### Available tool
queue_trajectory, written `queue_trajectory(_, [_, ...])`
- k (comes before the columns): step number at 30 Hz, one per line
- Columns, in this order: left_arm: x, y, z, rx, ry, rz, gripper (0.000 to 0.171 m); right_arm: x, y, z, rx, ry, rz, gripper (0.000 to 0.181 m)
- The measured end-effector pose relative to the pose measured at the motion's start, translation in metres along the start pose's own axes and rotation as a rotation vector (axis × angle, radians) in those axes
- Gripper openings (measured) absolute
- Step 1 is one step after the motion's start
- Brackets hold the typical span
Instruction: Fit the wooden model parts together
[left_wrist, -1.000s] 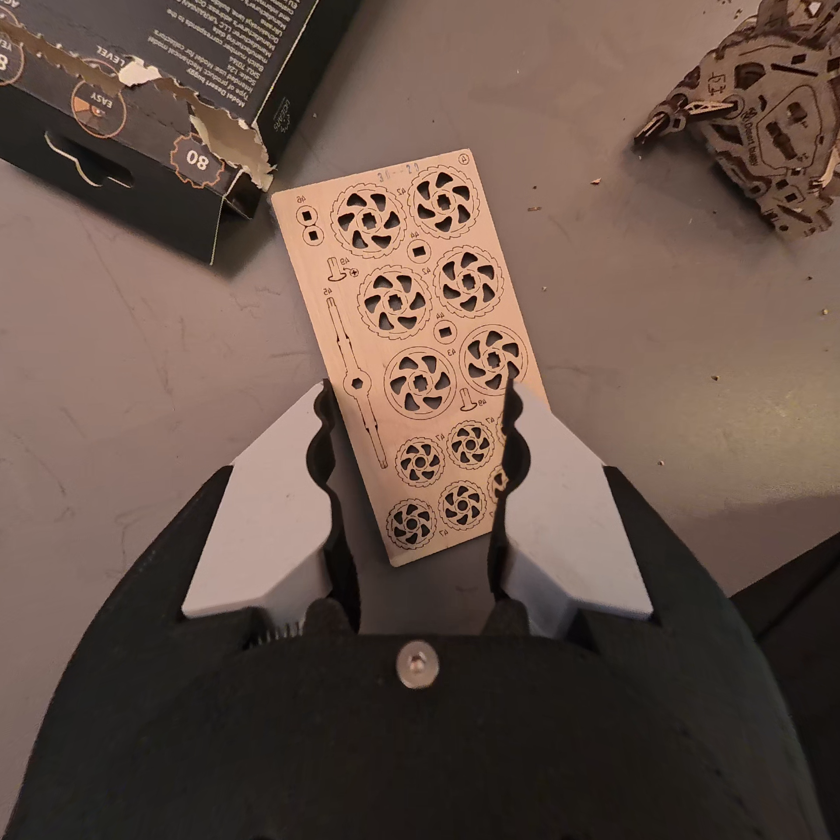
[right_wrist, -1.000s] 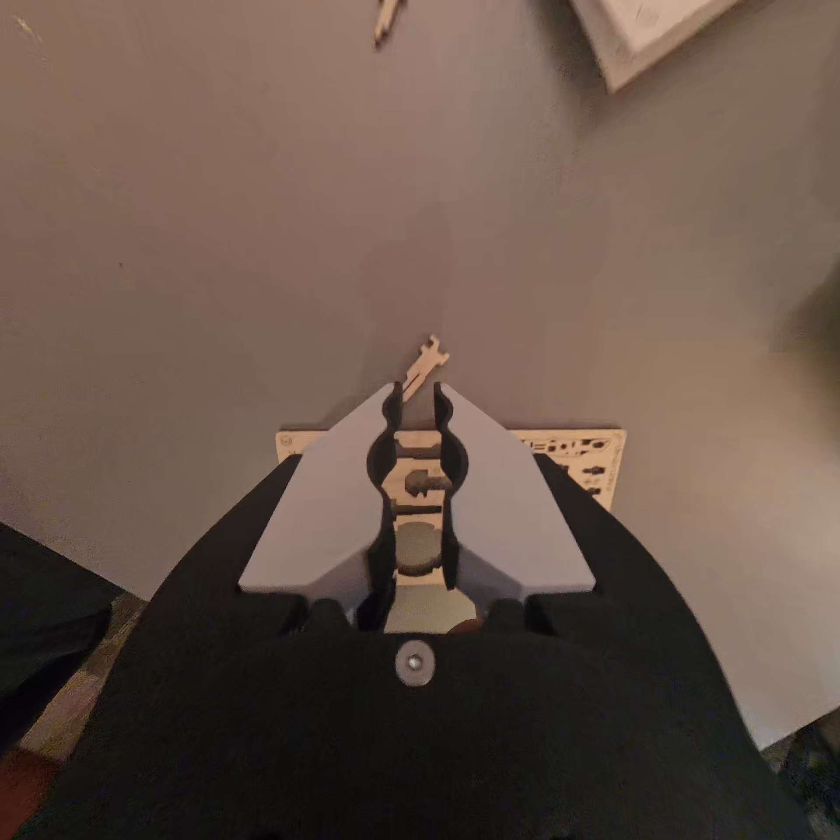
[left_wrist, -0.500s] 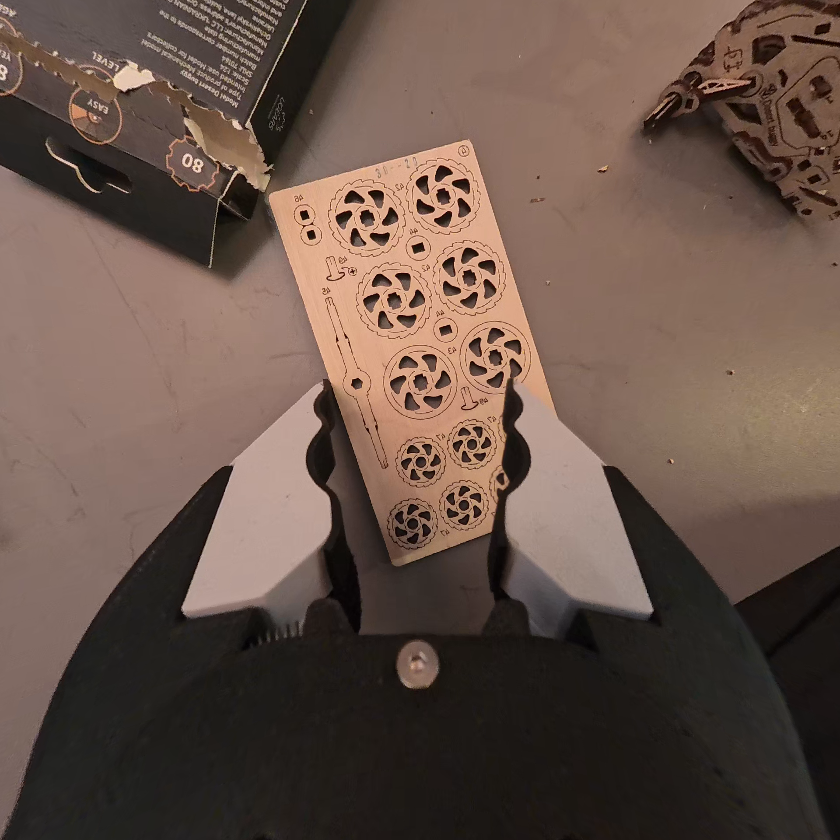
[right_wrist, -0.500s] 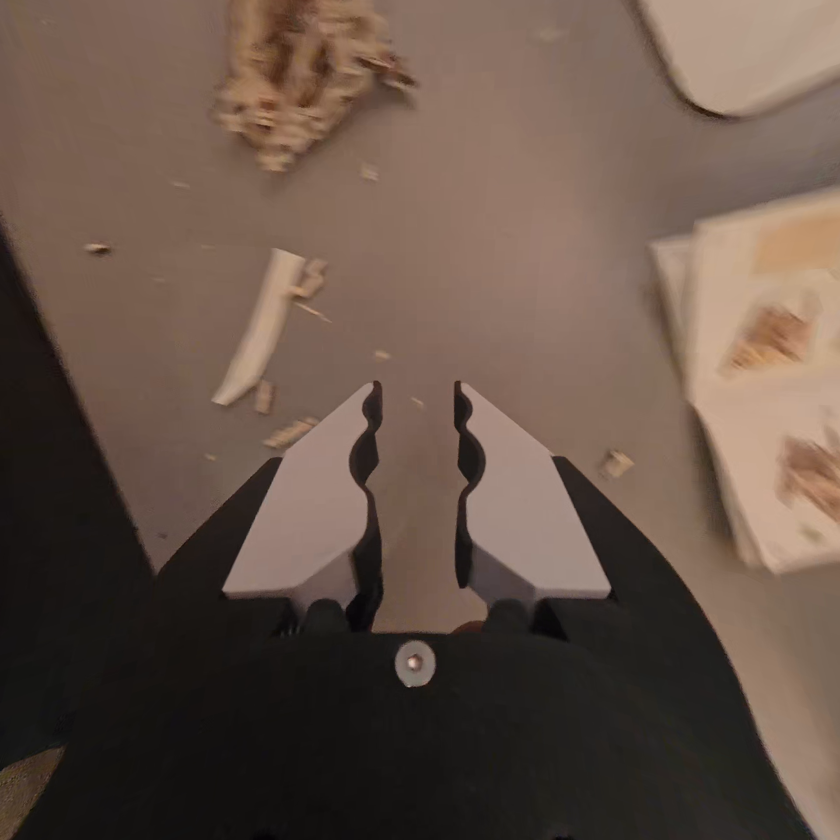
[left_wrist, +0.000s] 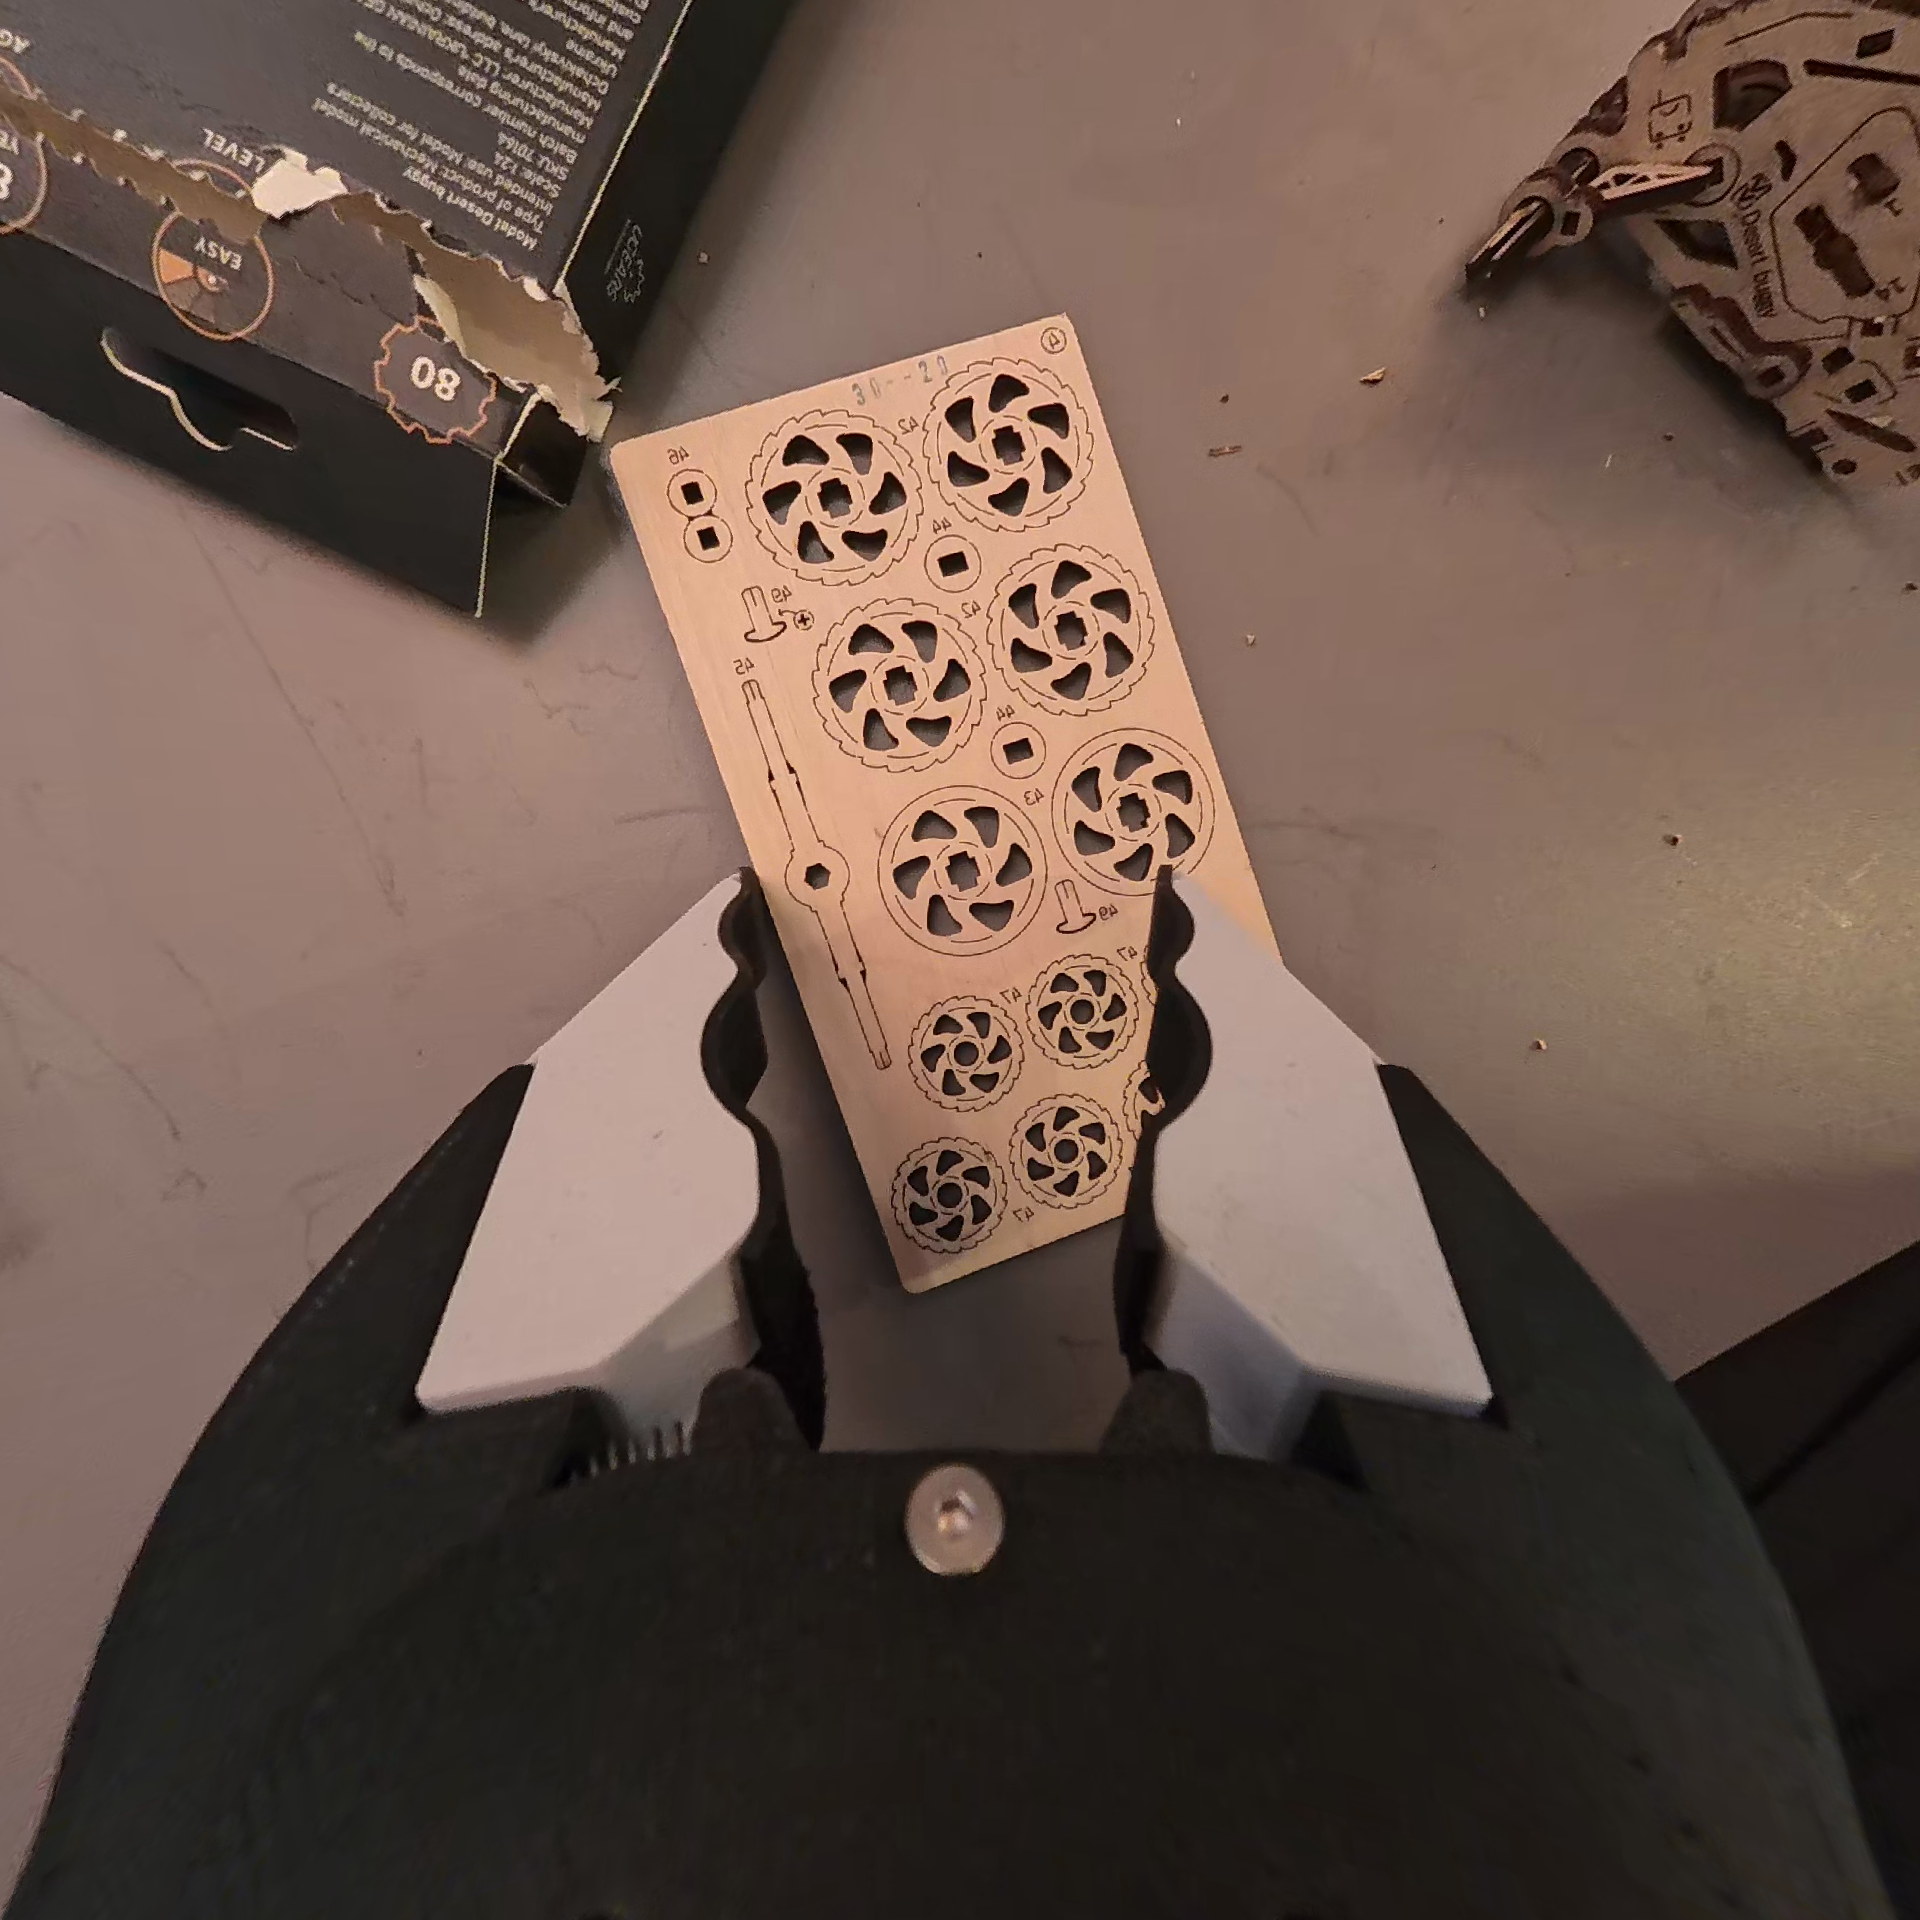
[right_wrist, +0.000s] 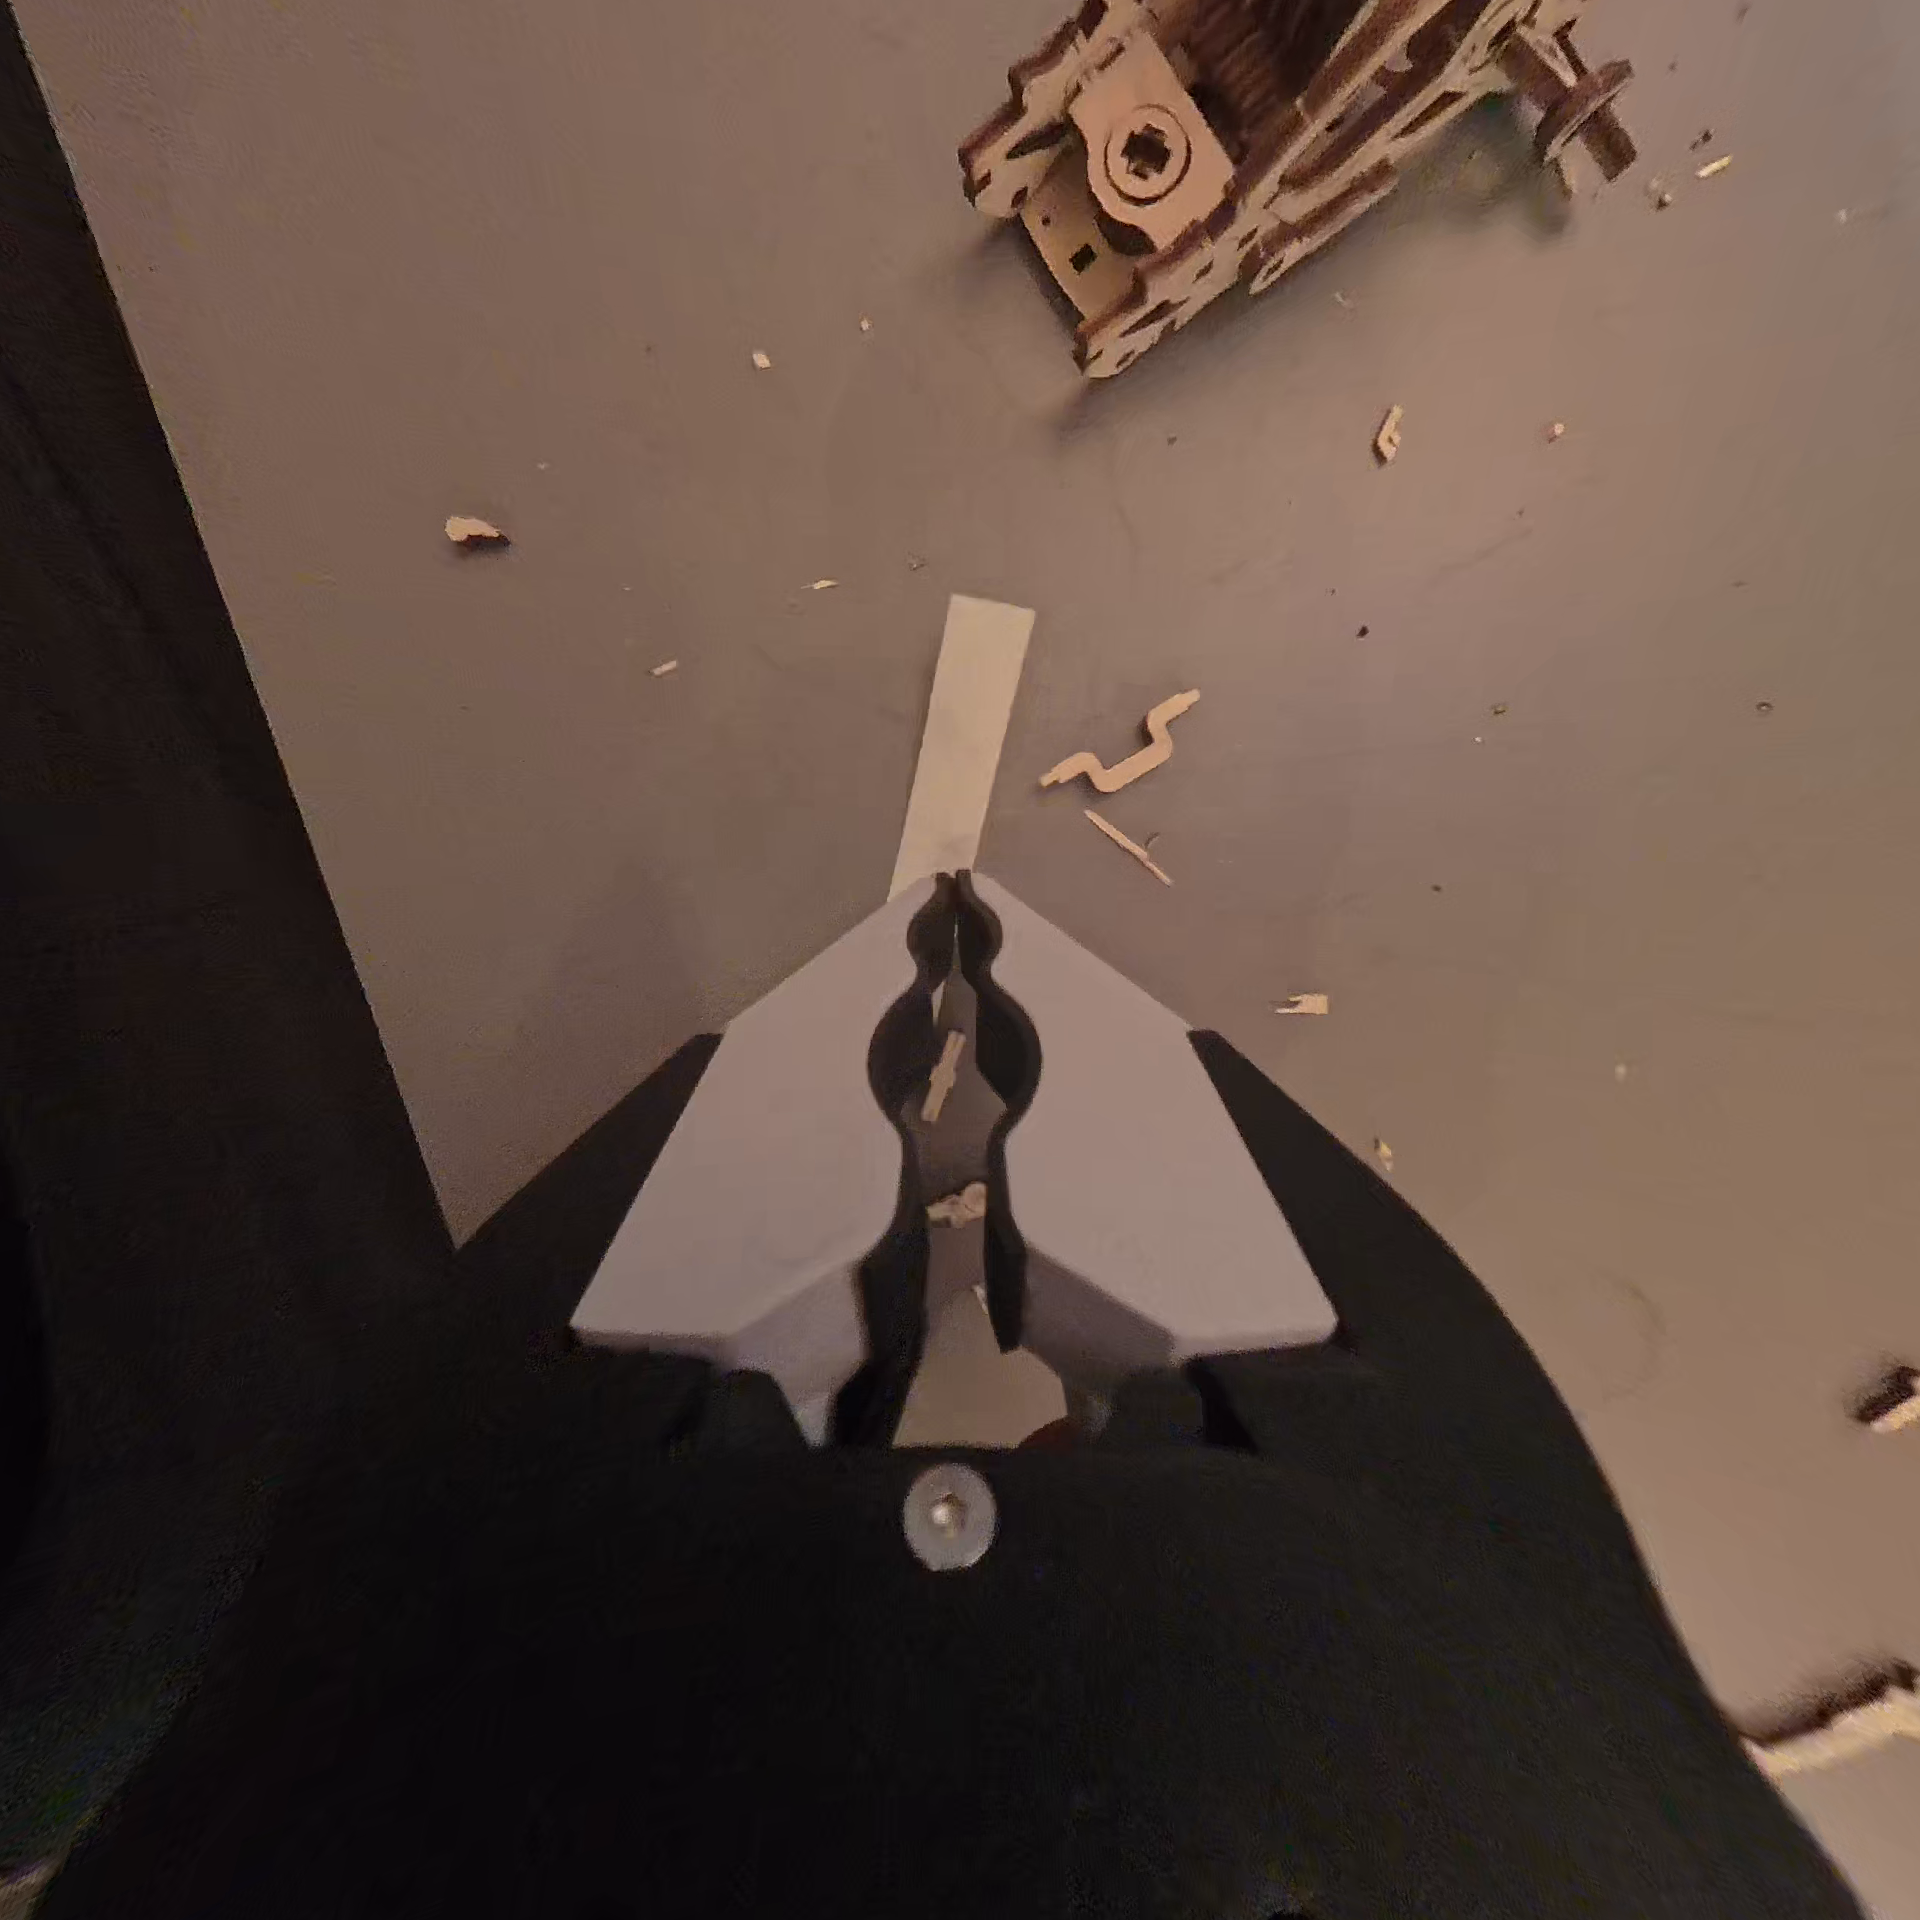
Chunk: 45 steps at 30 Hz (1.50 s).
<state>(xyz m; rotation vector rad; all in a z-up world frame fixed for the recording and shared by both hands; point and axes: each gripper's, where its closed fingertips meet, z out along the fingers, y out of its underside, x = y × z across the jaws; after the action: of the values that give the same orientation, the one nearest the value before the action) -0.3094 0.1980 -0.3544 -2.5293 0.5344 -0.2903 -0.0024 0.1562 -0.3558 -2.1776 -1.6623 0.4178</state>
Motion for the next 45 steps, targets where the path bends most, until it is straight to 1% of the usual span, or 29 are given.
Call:
queue_trajectory(4, [0.0,0.0,0.0,0.001,0.004,0.002,0.072,-0.004,-0.002,0.001,0.023,-0.016,0.034,0.0])
queue_trajectory(6, [0.001,0.0,0.0,0.001,0.004,0.005,0.072,-0.008,-0.006,0.0,0.06,-0.037,0.052,0.0])
queue_trajectory(8, [0.001,0.0,0.0,0.003,0.007,0.002,0.073,-0.011,-0.013,-0.007,0.103,-0.022,0.028,0.0])
queue_trajectory(9, [0.001,0.0,0.0,0.004,0.007,0.001,0.073,-0.012,-0.016,-0.01,0.107,-0.012,0.015,0.01])
queue_trajectory(10, [0.001,0.0,0.0,0.002,0.005,0.003,0.073,-0.011,-0.016,-0.009,0.097,0.011,0.004,0.025])
queue_trajectory(11, [0.001,0.0,0.0,-0.001,0.002,0.006,0.073,-0.009,-0.015,-0.007,0.085,0.03,-0.006,0.034])
queue_trajectory(13, [0.001,0.0,0.0,-0.004,0.001,0.009,0.073,-0.009,-0.008,0.002,0.029,0.028,-0.011,0.031])
queue_trajectory(15, [0.001,0.001,0.0,-0.004,0.003,0.009,0.074,-0.013,-0.01,0.005,0.054,0.016,-0.021,0.021])
queue_trajectory(16, [0.002,0.001,0.0,-0.003,0.004,0.01,0.075,-0.013,-0.01,0.005,0.063,0.028,-0.03,0.011])
queue_trajectory(20, [0.002,0.001,0.0,-0.005,0.003,0.016,0.075,-0.017,-0.009,0.006,0.116,0.017,0.007,0.001])
queue_trajectory(23, [0.002,0.0,0.0,-0.003,0.004,0.016,0.075,-0.016,-0.009,0.006,0.13,0.021,0.019,0.0])
queue_trajectory(25, [0.001,0.0,0.0,0.001,0.005,0.016,0.075,-0.019,-0.007,0.005,0.122,-0.006,0.034,0.0])
queue_trajectory(27, [0.002,0.0,0.0,0.005,0.011,0.012,0.075,-0.021,-0.007,0.0,0.161,0.002,0.048,0.0])
queue_trajectory(28, [0.002,0.0,0.0,0.007,0.013,0.013,0.075,-0.021,-0.008,-0.006,0.19,0.008,0.05,0.0])
queue_trajectory(30, [0.001,0.001,0.0,0.006,0.011,0.017,0.074,-0.013,-0.015,-0.028,0.257,0.021,0.081,0.0])
queue_trajectory(32, [0.002,0.001,0.0,0.003,0.009,0.019,0.075,0.013,-0.014,-0.058,0.299,0.074,0.112,0.0])
queue_trajectory(33, [0.002,0.001,0.0,0.002,0.007,0.022,0.075,0.034,-0.01,-0.076,0.318,0.124,0.135,0.0])
queue_trajectory(35, [0.002,0.001,0.0,0.004,0.006,0.024,0.075,0.091,0.01,-0.118,0.342,0.252,0.196,0.0])
queue_trajectory(37, [0.001,0.001,0.0,0.006,0.007,0.023,0.075,0.162,0.04,-0.166,0.353,0.422,0.266,0.0])
queue_trajectory(40, [0.001,0.001,0.0,0.009,0.005,0.02,0.075,0.273,0.106,-0.233,0.303,0.694,0.391,0.0])
queue_trajectory(41, [0.001,0.001,0.0,0.007,0.002,0.019,0.075,0.304,0.127,-0.248,0.307,0.741,0.443,0.0])
queue_trajectory(43, [0.002,0.001,0.001,-0.003,-0.008,0.024,0.076,0.35,0.161,-0.259,0.319,0.742,0.563,0.0])
queue_trajectory(45, [0.002,0.001,0.001,-0.012,-0.02,0.032,0.077,0.381,0.195,-0.247,0.207,0.718,0.639,0.004])
